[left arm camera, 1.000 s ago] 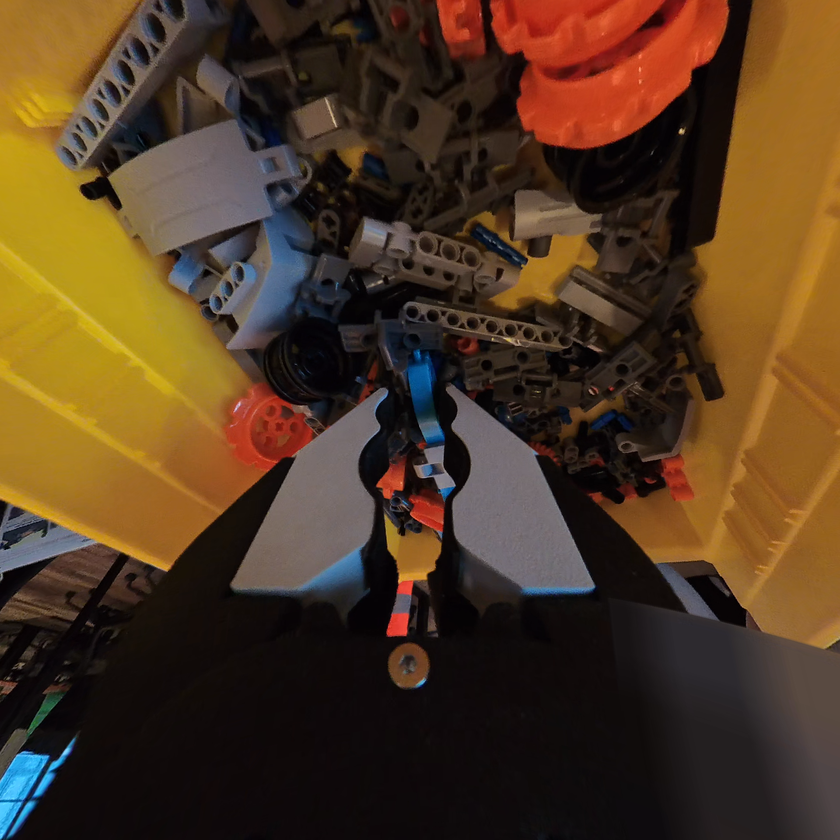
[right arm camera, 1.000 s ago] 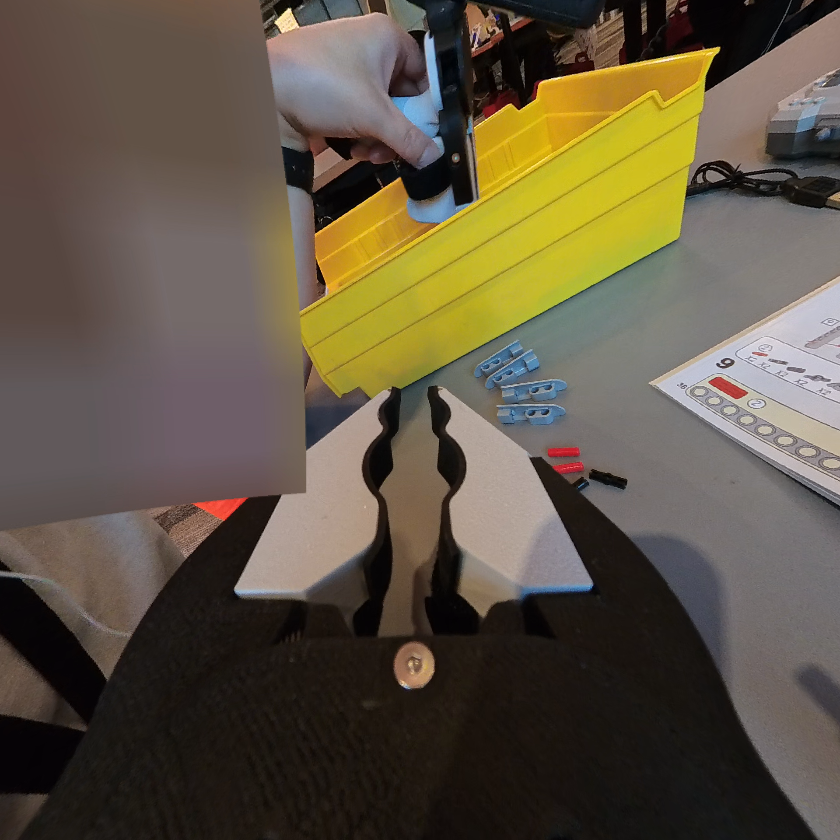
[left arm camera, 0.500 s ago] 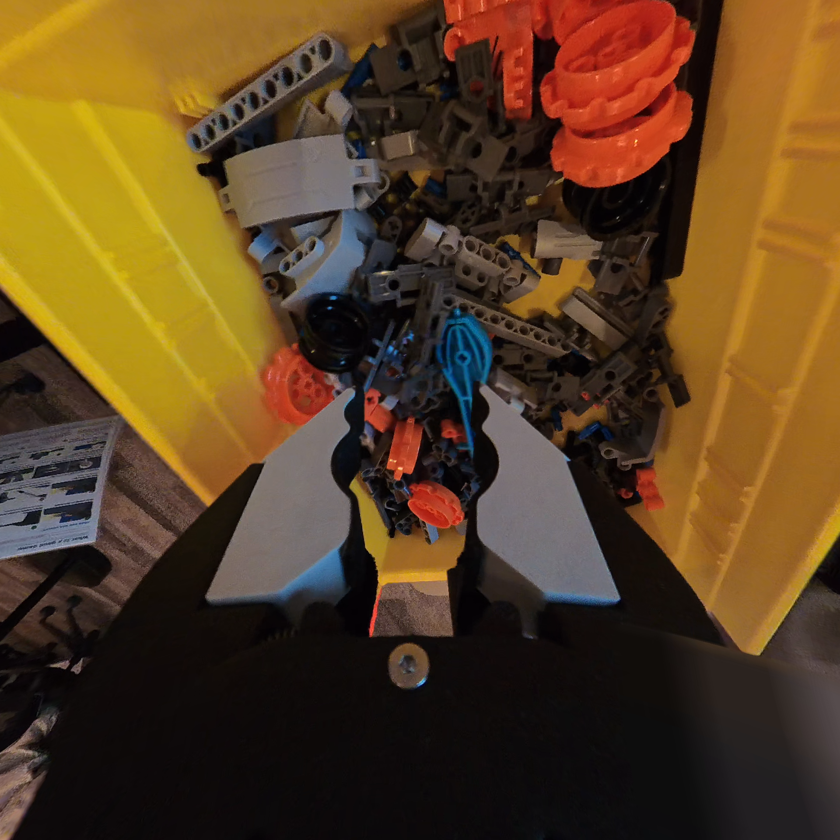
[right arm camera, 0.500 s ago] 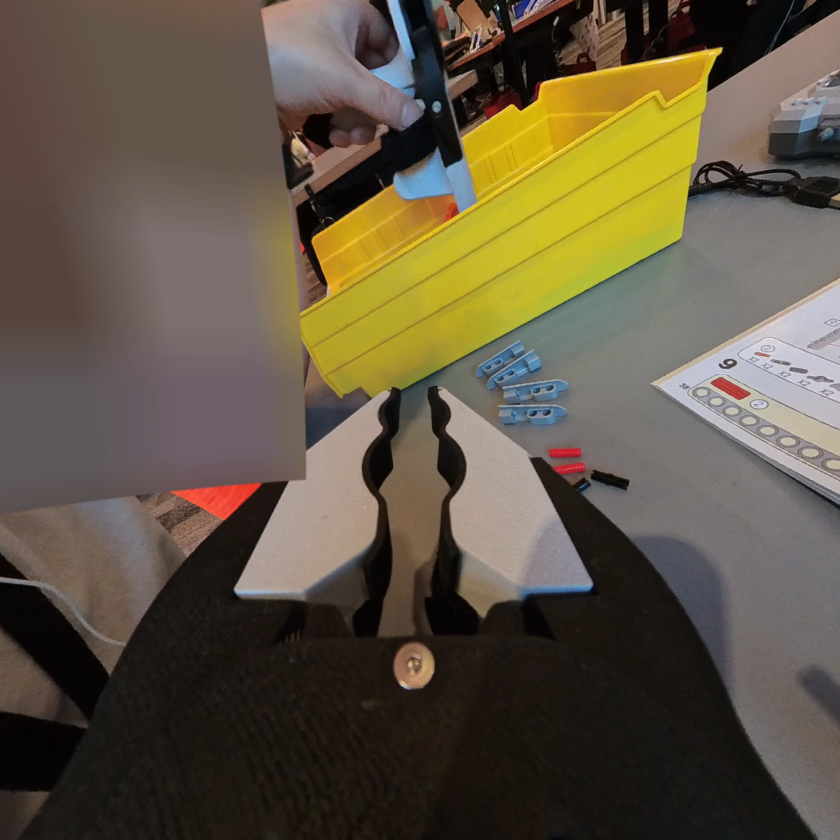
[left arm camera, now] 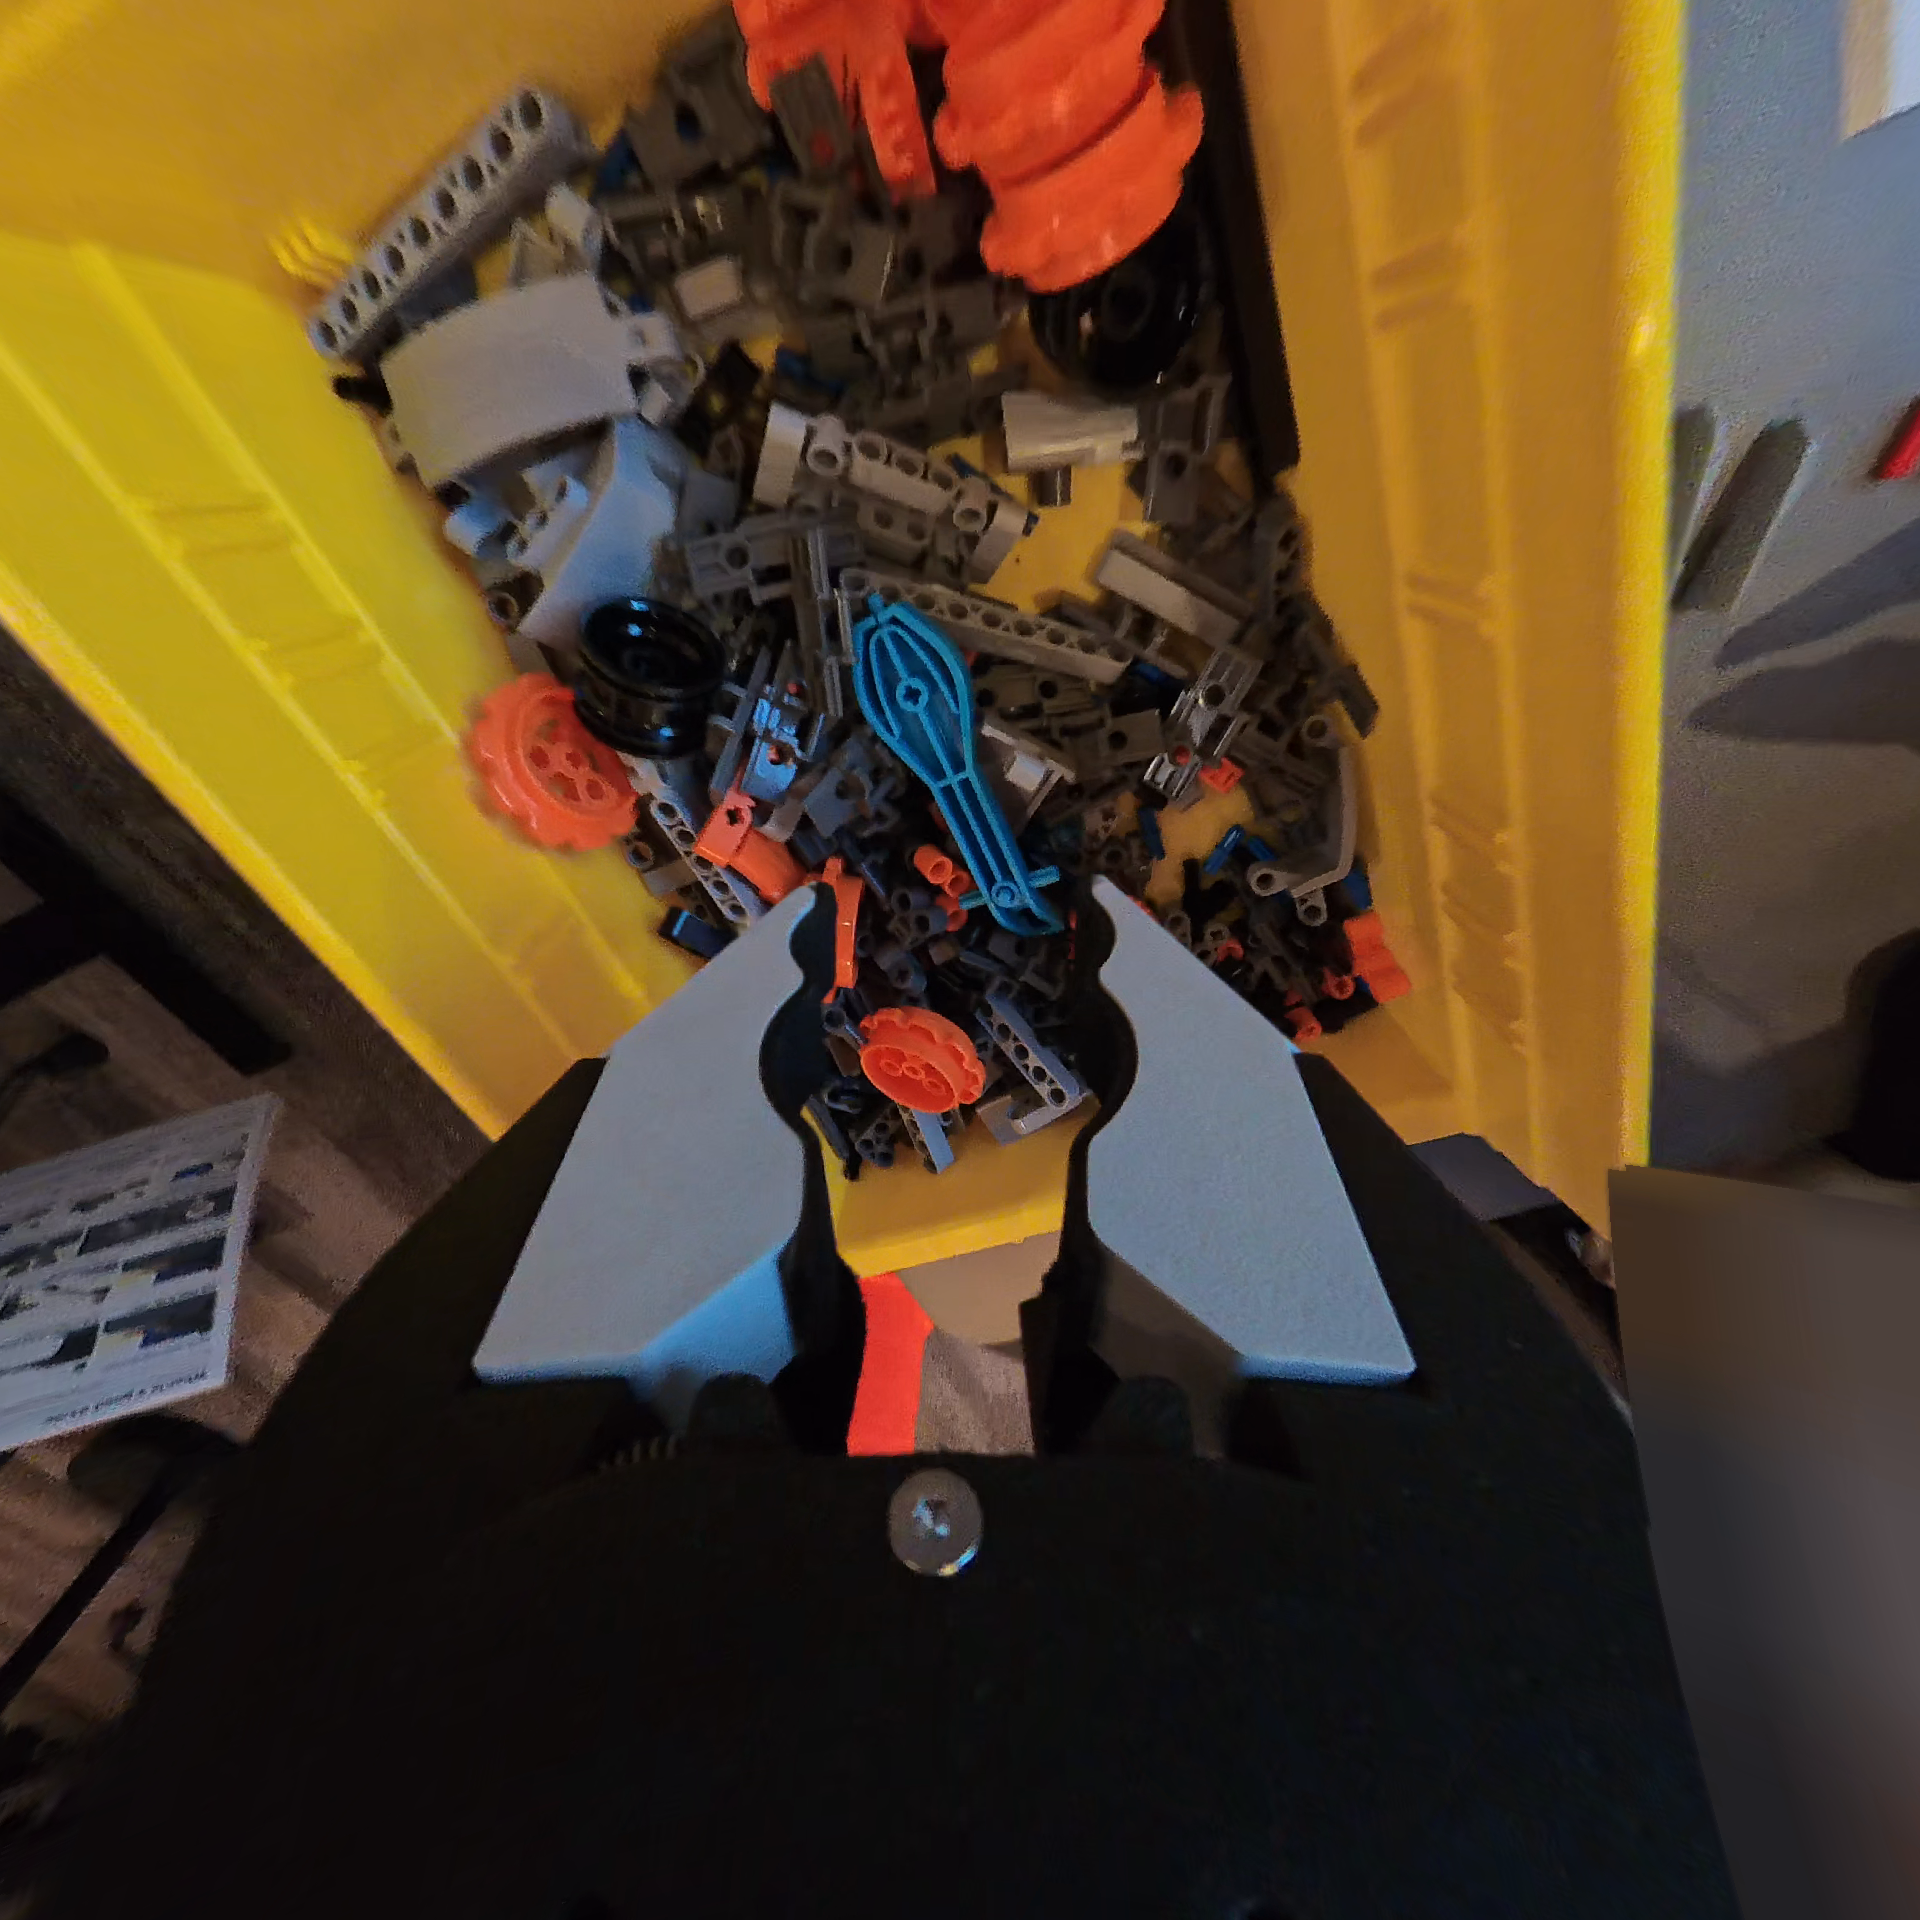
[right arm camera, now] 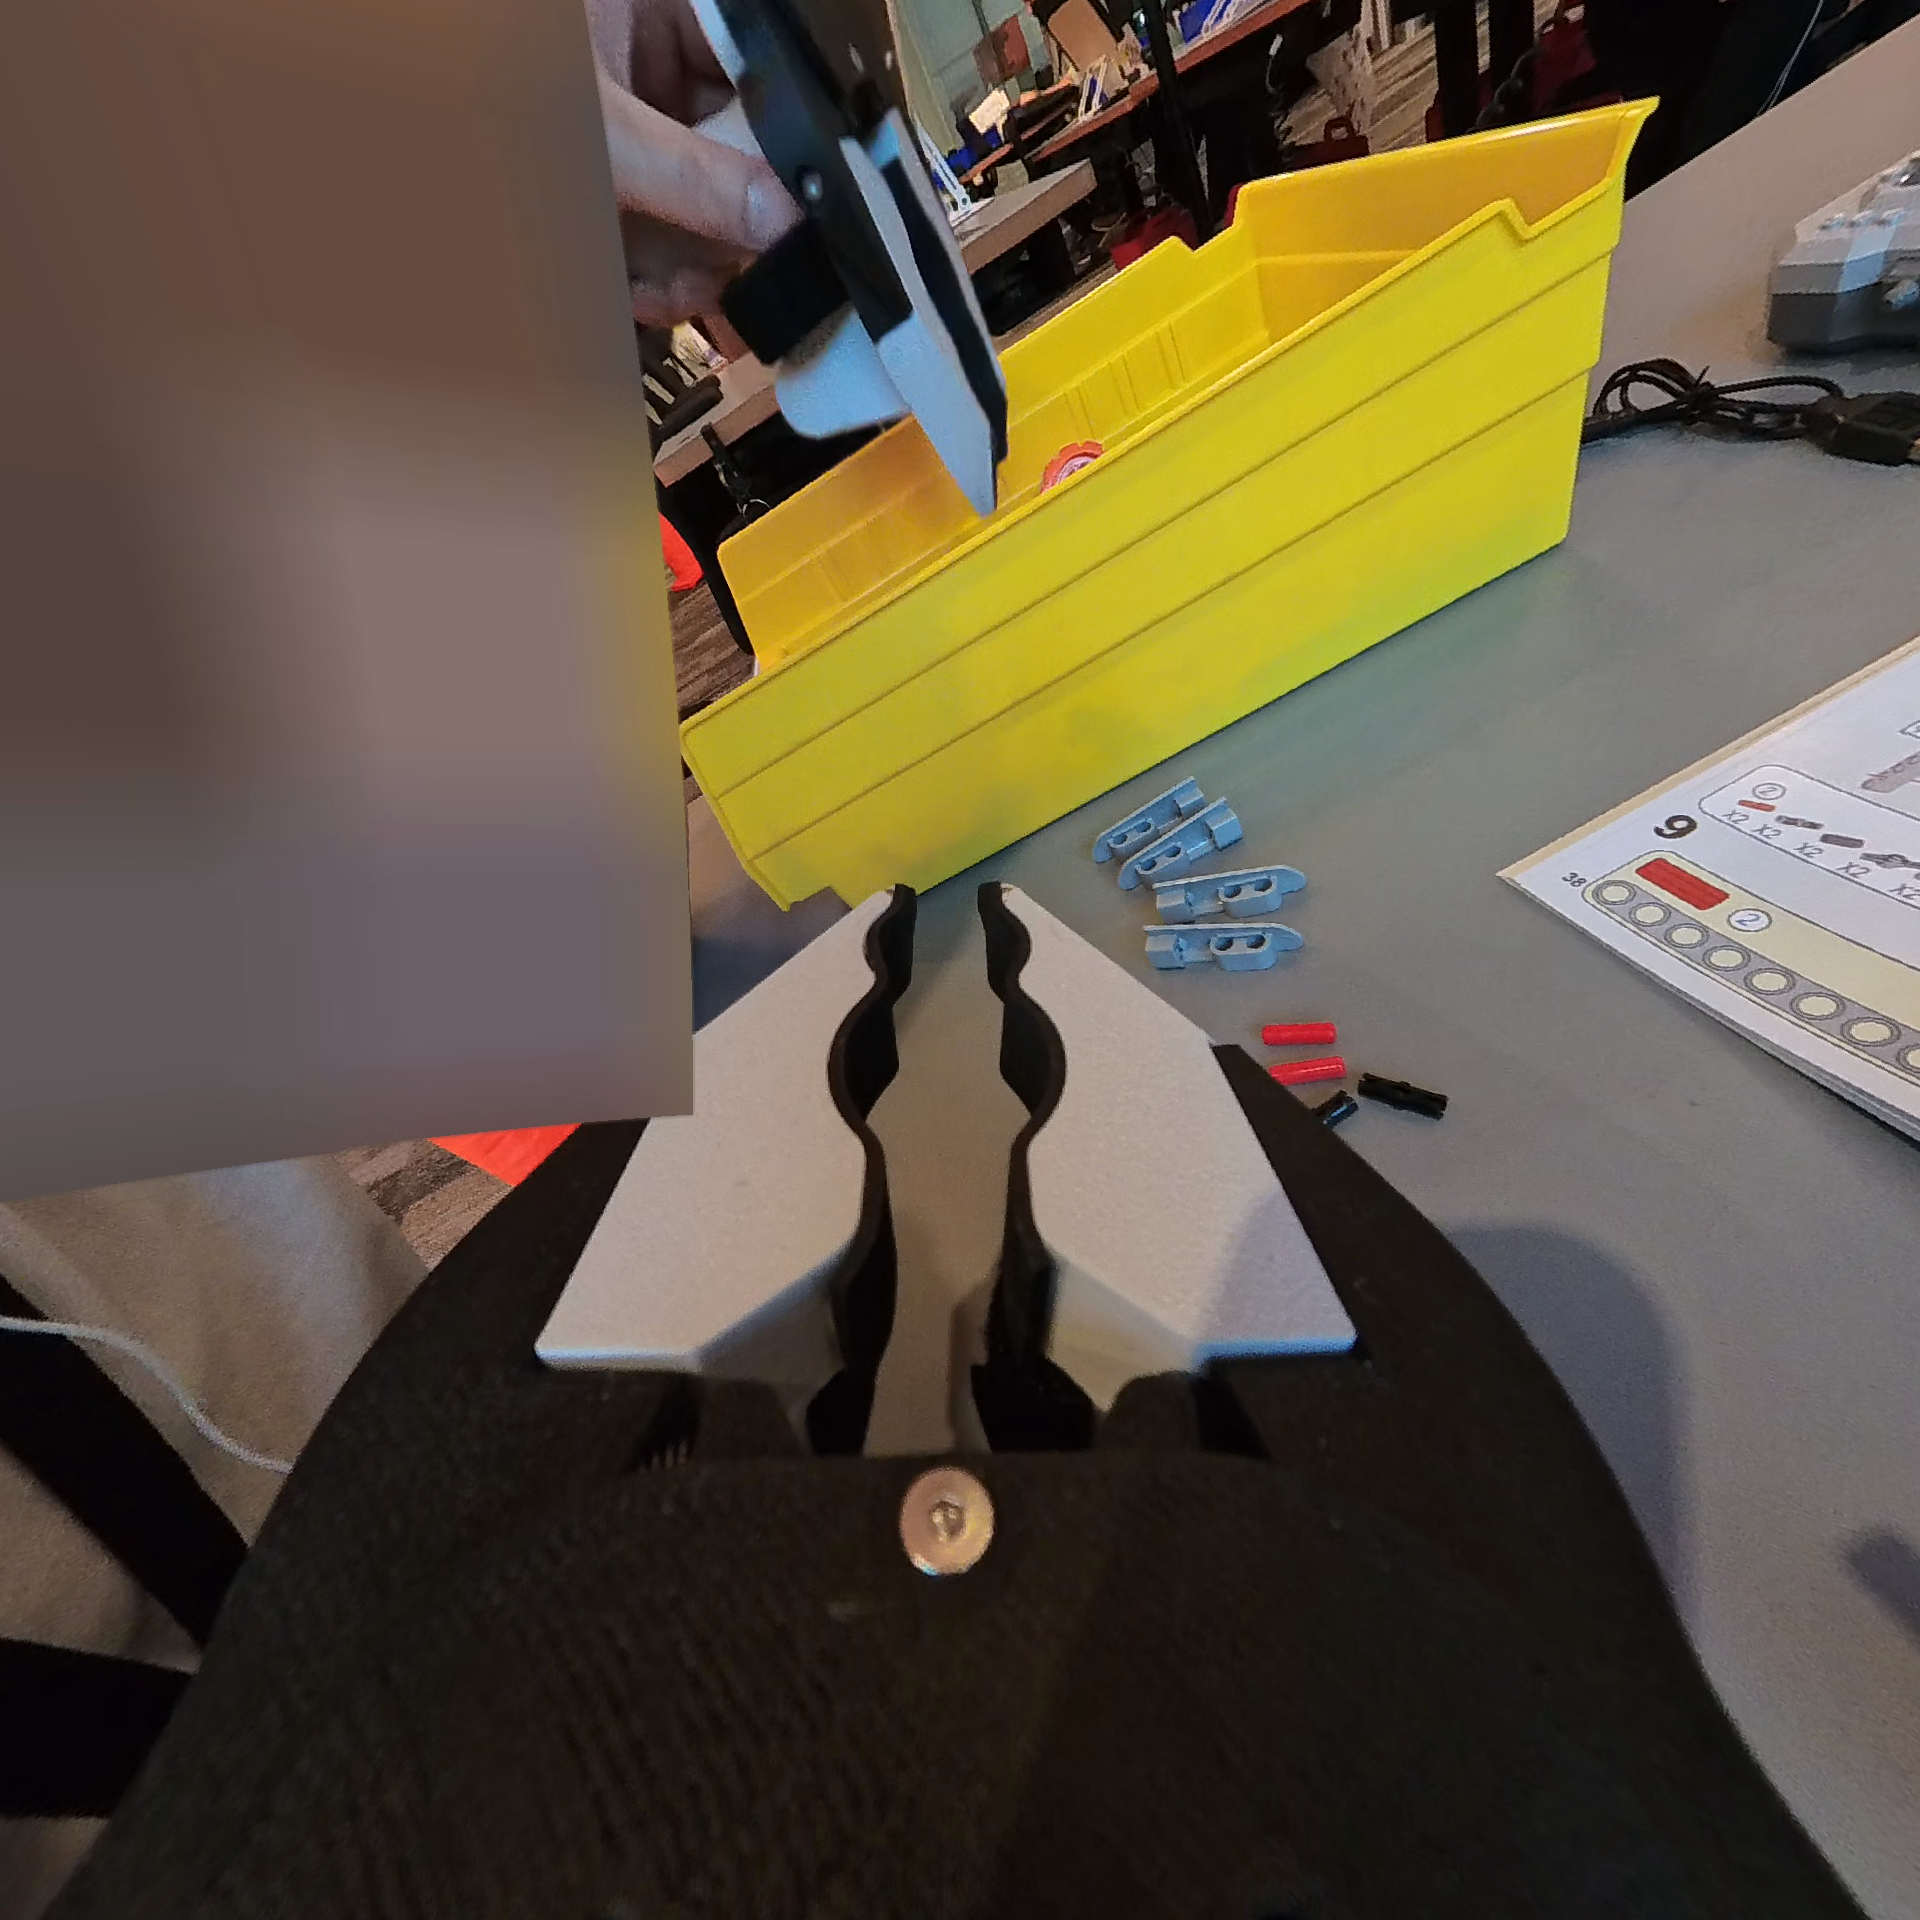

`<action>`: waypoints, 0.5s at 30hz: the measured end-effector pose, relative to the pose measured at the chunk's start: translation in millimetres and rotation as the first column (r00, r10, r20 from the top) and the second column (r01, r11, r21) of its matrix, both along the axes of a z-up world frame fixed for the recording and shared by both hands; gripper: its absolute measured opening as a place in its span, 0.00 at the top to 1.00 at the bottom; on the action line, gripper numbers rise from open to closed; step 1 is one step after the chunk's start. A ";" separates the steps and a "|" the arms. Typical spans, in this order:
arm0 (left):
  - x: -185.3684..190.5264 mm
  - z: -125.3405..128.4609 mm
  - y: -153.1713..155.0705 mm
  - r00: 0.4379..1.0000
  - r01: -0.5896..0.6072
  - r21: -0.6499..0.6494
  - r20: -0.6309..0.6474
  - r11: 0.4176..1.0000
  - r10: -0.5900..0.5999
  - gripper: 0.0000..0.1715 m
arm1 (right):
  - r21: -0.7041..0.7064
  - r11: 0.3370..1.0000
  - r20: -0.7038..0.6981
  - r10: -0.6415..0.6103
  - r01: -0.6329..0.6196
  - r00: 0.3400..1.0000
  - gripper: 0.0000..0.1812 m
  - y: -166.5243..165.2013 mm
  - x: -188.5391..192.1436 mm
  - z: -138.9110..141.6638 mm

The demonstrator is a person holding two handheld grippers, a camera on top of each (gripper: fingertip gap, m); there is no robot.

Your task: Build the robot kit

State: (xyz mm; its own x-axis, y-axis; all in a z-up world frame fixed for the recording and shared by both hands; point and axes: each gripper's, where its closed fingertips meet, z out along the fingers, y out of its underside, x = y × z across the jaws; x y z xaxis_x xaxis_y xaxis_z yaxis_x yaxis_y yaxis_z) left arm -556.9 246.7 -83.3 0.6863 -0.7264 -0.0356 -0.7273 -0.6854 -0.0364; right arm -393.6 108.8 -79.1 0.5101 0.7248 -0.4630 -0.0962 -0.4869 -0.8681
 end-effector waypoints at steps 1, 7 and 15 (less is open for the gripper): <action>1.9 4.8 2.5 1.000 -0.004 0.024 0.025 1.000 0.004 0.75 | -0.002 1.000 0.001 0.002 -0.002 1.000 0.93 -0.1 -0.4 -0.5; 12.7 34.1 23.1 0.981 -0.042 0.153 0.192 0.987 0.012 0.74 | 0.021 1.000 0.024 0.008 -0.009 1.000 0.93 -1.4 -2.3 -0.3; 43.3 108.5 40.0 0.871 -0.050 0.420 0.462 0.906 -0.166 0.74 | 0.106 0.992 0.126 0.056 -0.070 0.990 0.93 -9.1 -19.5 -0.4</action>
